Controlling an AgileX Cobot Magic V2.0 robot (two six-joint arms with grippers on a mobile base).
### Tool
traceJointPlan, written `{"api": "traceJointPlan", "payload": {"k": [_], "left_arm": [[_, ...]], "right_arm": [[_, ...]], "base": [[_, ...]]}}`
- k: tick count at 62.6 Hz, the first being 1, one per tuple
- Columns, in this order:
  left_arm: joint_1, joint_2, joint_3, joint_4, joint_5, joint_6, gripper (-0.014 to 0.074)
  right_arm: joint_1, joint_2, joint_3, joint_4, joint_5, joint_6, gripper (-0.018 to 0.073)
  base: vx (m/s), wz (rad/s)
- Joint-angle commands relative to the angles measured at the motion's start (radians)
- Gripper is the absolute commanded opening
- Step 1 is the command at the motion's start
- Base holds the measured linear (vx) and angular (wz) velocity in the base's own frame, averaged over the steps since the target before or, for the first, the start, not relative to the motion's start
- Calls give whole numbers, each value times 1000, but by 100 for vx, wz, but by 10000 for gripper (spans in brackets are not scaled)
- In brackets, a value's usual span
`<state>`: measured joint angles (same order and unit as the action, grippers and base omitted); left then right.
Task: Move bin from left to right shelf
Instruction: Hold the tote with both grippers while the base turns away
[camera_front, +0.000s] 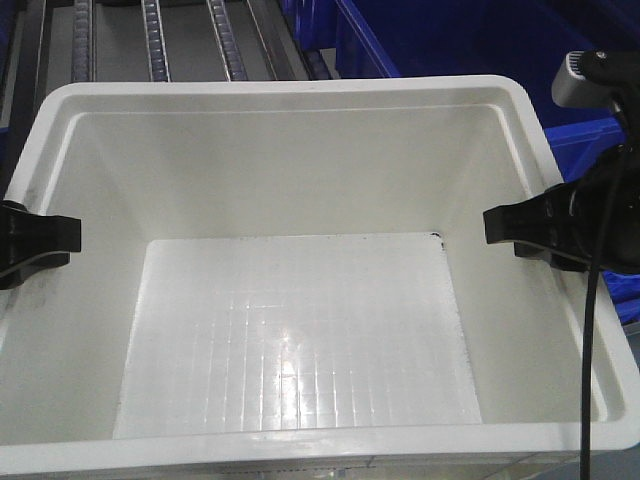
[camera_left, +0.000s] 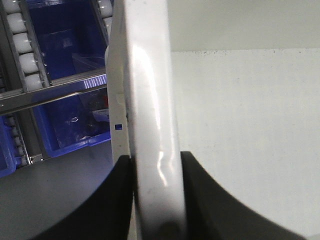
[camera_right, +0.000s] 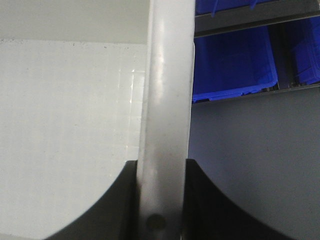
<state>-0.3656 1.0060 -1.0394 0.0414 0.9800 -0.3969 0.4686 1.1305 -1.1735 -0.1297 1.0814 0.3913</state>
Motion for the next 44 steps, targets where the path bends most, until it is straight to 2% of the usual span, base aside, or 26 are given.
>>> {"api": "traceJointPlan", "payload": {"k": [1,44], "left_arm": [[3,-30,-33,57,-72,34,31],[3,-30,-33,57,-72,34,31]], "right_arm": [[-14,-35,-39,-130,-72,-7,74],[-14,-35,-39,-130,-72,-7,74]], "base": [[-15,-19],[-10,-31]]}}
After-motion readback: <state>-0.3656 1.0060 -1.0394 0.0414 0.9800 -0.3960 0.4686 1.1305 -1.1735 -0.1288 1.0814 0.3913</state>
